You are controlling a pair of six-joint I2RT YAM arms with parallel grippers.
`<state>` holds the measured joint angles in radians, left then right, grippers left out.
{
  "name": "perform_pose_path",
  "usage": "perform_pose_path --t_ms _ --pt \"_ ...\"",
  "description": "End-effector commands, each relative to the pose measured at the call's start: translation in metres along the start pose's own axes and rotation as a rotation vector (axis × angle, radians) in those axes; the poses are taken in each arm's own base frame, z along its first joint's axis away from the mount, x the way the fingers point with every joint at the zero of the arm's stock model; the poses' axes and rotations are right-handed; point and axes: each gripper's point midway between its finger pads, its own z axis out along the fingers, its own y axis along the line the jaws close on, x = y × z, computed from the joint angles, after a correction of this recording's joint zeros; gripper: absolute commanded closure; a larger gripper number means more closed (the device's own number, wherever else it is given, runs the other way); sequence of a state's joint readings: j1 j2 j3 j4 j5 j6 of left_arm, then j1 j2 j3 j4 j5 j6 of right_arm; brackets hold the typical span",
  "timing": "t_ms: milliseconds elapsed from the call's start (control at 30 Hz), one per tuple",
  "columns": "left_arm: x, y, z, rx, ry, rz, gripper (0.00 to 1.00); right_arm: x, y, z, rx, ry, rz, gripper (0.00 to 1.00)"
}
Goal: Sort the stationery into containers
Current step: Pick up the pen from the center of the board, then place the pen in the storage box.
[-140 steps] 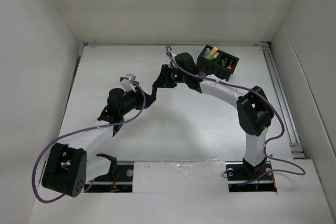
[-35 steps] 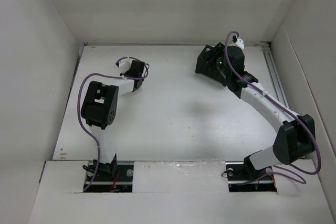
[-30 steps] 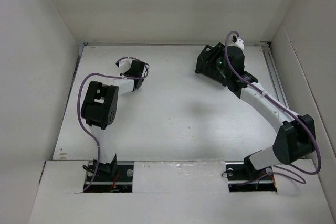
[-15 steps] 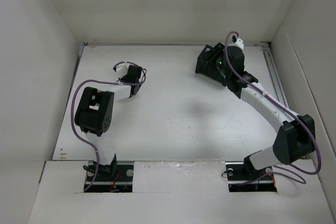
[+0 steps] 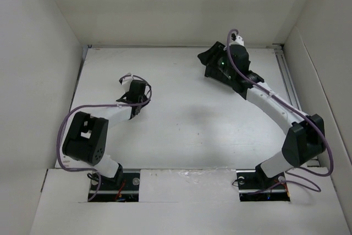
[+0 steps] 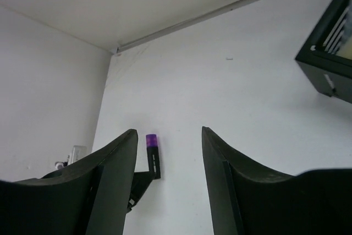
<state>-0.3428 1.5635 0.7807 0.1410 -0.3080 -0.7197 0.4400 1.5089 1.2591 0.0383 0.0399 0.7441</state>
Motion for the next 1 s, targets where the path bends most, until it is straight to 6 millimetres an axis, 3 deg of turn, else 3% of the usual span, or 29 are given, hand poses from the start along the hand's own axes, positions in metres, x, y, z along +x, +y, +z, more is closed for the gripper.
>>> perform_pose_path --t_ms 0,200,233,300,333,367,533,567,633,767,833,967 --pt "-0.011 -0.017 -0.019 0.114 -0.020 -0.012 1.00 0.004 0.026 0.007 -0.068 0.028 -0.042 0.44" --pt "-0.001 -0.027 -0.046 0.274 0.001 0.018 1.00 0.039 0.033 0.023 -0.108 0.166 -0.056 0.35" --pt "-0.010 -0.036 -0.056 0.331 -0.028 0.024 1.00 0.045 0.033 0.026 -0.112 0.193 -0.055 0.32" --pt "-0.002 -0.045 -0.069 0.431 -0.005 0.048 1.00 0.057 0.043 0.028 -0.162 0.272 -0.051 0.30" --pt "-0.002 -0.050 -0.076 0.476 -0.010 0.056 1.00 0.073 0.043 0.033 -0.175 0.323 -0.059 0.26" --pt "-0.007 -0.064 -0.091 0.571 -0.024 0.055 1.00 0.077 0.045 0.034 -0.188 0.348 -0.056 0.25" --pt "-0.003 -0.082 -0.118 0.736 -0.009 0.110 1.00 0.117 0.062 0.040 -0.191 0.431 -0.107 0.16" --pt "-0.003 -0.084 -0.120 0.750 -0.010 0.112 1.00 0.117 0.062 0.042 -0.191 0.432 -0.116 0.14" --pt "-0.005 -0.089 -0.127 0.796 -0.020 0.117 1.00 0.138 0.067 0.040 -0.204 0.492 -0.148 0.13" --pt "-0.006 -0.093 -0.132 0.824 -0.022 0.122 1.00 0.163 0.064 0.055 -0.187 0.548 -0.173 0.13" --pt "-0.009 -0.095 -0.136 0.836 -0.038 0.121 1.00 0.174 0.069 0.054 -0.220 0.585 -0.178 0.13" --pt "-0.005 -0.093 -0.135 0.837 -0.021 0.115 1.00 0.178 0.072 0.057 -0.236 0.602 -0.174 0.14"
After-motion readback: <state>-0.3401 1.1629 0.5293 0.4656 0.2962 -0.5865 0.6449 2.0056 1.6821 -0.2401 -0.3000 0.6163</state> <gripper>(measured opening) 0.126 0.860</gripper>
